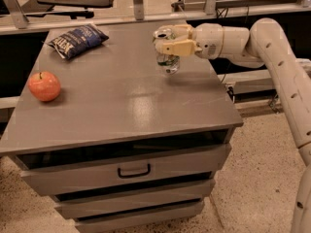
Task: Place 7up can upright
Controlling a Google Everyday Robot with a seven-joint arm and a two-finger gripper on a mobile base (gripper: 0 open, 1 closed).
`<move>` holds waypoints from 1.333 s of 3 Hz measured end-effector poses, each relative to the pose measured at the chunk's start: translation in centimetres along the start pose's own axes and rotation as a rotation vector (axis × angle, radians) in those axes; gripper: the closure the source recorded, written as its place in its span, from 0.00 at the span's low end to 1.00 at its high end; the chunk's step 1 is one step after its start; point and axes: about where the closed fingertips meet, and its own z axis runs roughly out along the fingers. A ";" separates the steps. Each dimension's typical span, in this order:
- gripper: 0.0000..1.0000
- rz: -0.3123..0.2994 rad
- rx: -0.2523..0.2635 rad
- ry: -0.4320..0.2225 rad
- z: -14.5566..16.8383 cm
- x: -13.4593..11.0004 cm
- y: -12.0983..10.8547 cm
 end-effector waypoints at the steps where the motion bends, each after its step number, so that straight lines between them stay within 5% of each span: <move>1: 0.91 0.060 -0.027 -0.082 -0.4 1.3 0.1; 4: 0.22 0.127 -0.083 -0.151 -1.9 4.2 0.5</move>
Offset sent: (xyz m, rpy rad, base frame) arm -0.0012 -0.0209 -0.0463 0.2103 0.1317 0.1120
